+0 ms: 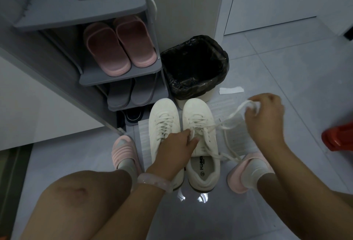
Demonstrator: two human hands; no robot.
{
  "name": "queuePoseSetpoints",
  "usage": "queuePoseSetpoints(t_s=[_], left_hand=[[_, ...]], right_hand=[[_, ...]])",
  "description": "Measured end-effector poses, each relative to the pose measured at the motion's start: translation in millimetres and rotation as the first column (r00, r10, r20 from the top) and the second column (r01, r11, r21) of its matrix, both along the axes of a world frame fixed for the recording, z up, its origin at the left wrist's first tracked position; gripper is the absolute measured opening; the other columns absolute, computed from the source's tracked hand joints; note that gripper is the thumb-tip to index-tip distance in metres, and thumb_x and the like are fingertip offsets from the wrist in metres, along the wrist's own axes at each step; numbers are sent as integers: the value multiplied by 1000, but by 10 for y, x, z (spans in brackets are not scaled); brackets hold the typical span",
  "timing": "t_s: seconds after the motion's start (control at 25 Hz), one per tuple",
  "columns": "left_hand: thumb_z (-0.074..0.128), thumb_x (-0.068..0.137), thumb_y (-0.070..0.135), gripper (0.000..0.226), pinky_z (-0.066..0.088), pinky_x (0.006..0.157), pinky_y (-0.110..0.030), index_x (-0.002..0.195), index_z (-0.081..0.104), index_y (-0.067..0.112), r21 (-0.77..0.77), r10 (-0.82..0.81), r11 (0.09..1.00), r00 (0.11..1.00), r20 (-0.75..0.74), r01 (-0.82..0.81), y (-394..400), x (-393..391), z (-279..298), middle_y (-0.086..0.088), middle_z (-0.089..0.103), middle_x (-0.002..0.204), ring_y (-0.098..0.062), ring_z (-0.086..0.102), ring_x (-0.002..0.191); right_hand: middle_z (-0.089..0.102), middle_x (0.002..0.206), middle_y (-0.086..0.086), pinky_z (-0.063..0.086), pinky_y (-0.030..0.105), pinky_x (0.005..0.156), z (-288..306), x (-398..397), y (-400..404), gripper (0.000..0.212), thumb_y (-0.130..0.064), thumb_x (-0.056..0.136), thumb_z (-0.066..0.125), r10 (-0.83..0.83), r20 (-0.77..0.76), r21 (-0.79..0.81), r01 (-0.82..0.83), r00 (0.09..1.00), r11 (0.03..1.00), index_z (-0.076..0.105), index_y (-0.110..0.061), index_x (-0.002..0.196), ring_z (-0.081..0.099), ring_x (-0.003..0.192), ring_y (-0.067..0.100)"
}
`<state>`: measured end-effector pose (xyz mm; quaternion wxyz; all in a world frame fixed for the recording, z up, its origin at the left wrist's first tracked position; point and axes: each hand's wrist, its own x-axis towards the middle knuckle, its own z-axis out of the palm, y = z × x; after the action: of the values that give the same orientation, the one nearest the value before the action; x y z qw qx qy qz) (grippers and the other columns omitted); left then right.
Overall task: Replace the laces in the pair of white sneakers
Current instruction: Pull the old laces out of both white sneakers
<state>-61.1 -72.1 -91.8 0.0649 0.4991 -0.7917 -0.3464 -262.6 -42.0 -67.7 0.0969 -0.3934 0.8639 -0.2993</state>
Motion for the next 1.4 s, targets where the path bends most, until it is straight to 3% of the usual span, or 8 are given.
queuePoseSetpoints(t_s=[0.2,0.44,0.6,0.68,0.88,1.12,1.28,1.4], left_hand=[[33,96,33,44,45,85,-36,105,63,2,-111,66,991,996,-60,-72,-61,-38,4,-14,67,101,-24,60,95],[41,96,20,29,47,85,-41,111,62,7,-133,69,989,997,17,-67,-91,-121,-1,-12,66,103,-24,59,96],[41,95,19,27,47,83,-36,111,62,10,-185,132,976,988,74,-117,-108,-184,0,-9,65,106,-22,59,99],[40,96,22,27,45,77,-32,105,63,9,-221,130,971,979,159,-93,-126,-215,-31,-8,64,104,-22,59,96],[40,96,19,25,39,71,-31,96,61,5,-255,85,967,954,289,-9,-186,-336,-18,-12,62,102,-26,59,96],[46,91,15,14,24,63,-18,85,56,6,-150,200,971,975,92,-185,-131,-413,68,-10,54,89,-18,49,80],[45,91,21,29,35,56,-23,66,53,9,378,371,859,928,7,-346,-232,-364,208,-6,51,68,-17,46,63],[39,92,25,33,40,69,-32,83,57,-1,71,298,945,931,211,-319,-347,-209,362,-19,57,88,-29,50,79]], right_hand=[[60,117,20,45,55,86,-361,393,94,38,-11,51,87,608,-249,283,-543,754,790,70,-16,85,51,116,46],[66,94,15,50,44,78,-336,454,81,31,5,47,81,480,-368,163,-453,797,877,64,-7,71,64,94,35],[60,100,15,41,40,82,-44,222,20,10,1,78,61,171,-273,-29,-186,947,982,62,-4,87,55,95,35],[53,121,12,35,39,94,1,168,13,24,-14,87,56,250,-80,64,-245,965,967,59,-10,111,47,113,31],[17,154,0,19,45,114,-180,547,116,99,-71,64,41,626,301,385,-693,719,610,15,-24,147,18,141,20],[13,151,1,17,51,111,-310,724,75,89,-62,73,57,553,159,435,-560,818,705,18,-27,144,18,139,24],[16,148,-3,12,55,112,-313,710,41,87,-63,72,59,541,120,476,-527,832,704,22,-28,142,11,141,21],[16,149,-4,10,60,111,-305,651,43,88,-65,71,60,539,143,501,-531,830,684,21,-32,142,6,142,20]])
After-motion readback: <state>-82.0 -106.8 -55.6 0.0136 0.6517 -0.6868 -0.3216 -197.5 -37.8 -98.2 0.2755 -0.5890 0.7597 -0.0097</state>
